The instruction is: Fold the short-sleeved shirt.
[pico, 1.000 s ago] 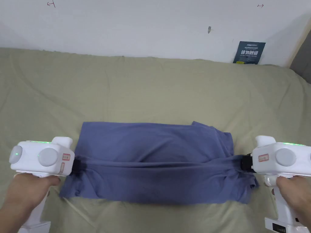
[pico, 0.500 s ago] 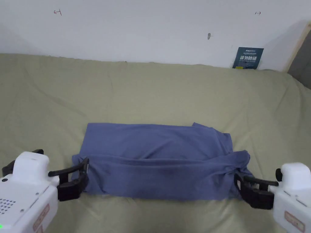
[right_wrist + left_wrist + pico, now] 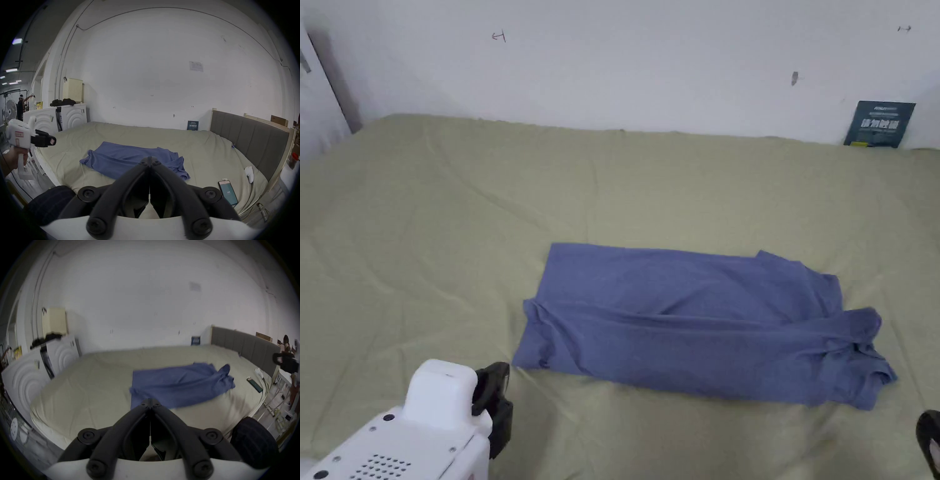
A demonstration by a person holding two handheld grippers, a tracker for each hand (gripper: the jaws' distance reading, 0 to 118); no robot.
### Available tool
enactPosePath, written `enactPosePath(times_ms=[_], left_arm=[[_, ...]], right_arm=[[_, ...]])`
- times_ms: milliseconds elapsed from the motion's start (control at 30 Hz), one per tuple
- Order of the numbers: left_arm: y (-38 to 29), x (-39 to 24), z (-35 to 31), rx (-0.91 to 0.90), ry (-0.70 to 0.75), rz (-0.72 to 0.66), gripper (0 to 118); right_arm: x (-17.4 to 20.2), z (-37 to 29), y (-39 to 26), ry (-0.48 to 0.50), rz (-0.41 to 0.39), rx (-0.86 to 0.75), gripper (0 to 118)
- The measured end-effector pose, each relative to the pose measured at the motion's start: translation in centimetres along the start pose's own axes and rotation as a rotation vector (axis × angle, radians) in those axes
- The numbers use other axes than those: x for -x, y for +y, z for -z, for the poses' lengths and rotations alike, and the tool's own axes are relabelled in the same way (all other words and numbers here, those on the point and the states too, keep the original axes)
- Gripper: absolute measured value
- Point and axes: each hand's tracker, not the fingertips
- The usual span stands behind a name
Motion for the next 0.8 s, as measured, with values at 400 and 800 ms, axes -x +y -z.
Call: enactPosePath(times_ms=[400, 800], left_arm=[[-2.8, 4.7, 19.7, 0.327, 0.127, 0.085, 110], [-0.4, 2.0, 21.5, 0.416, -0.007, 0.057, 33]], right_arm=[[-1.6, 2.0, -1.2, -0.035, 0.013, 0.147, 1], [-5.0, 9.6, -3.5, -0.033, 0.007, 0.344, 3]])
